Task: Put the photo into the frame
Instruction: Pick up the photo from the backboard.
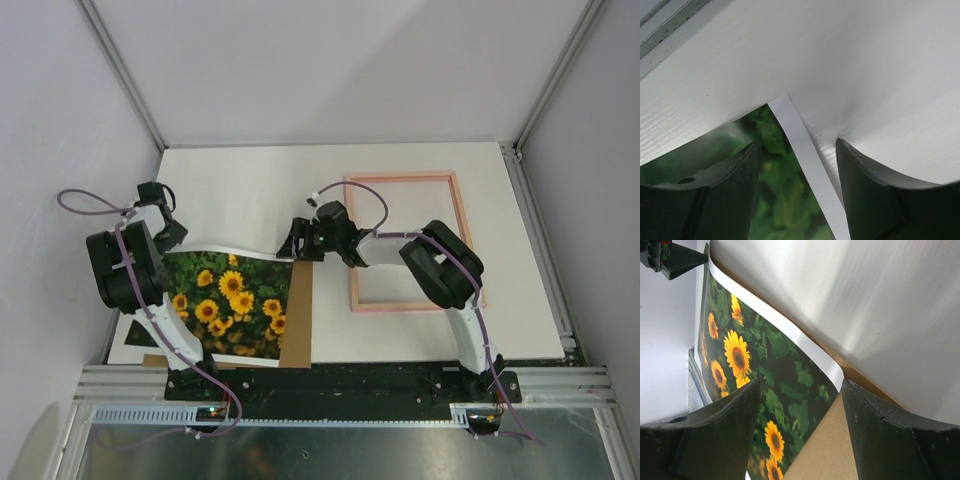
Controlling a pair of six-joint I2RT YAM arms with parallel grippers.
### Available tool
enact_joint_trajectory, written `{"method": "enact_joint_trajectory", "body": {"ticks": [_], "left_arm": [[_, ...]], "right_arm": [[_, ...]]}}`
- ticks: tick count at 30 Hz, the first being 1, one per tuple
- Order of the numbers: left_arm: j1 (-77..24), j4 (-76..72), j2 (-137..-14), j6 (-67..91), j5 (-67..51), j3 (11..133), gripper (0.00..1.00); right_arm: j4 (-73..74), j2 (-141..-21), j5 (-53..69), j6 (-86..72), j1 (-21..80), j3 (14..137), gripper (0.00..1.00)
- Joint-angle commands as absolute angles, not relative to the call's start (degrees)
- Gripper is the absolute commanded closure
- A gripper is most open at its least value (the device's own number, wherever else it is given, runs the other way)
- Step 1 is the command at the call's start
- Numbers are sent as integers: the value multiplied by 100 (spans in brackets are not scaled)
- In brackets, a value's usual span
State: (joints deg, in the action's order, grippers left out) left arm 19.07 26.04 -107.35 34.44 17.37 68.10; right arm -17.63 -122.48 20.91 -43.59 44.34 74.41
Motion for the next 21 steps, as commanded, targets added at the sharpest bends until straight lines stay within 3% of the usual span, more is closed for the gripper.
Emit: {"method": "enact_joint_trajectory", "body": {"ticks": [1, 21], "left_arm": [[1758, 2793, -11064, 3472, 1318, 6700, 36], [1759, 2794, -11050, 3476, 1276, 6682, 36]], "right_arm": [[-1869, -12396, 2568, -4689, 4425, 7447, 30], [-3058, -12012, 3259, -5550, 4338, 6884, 35]]}}
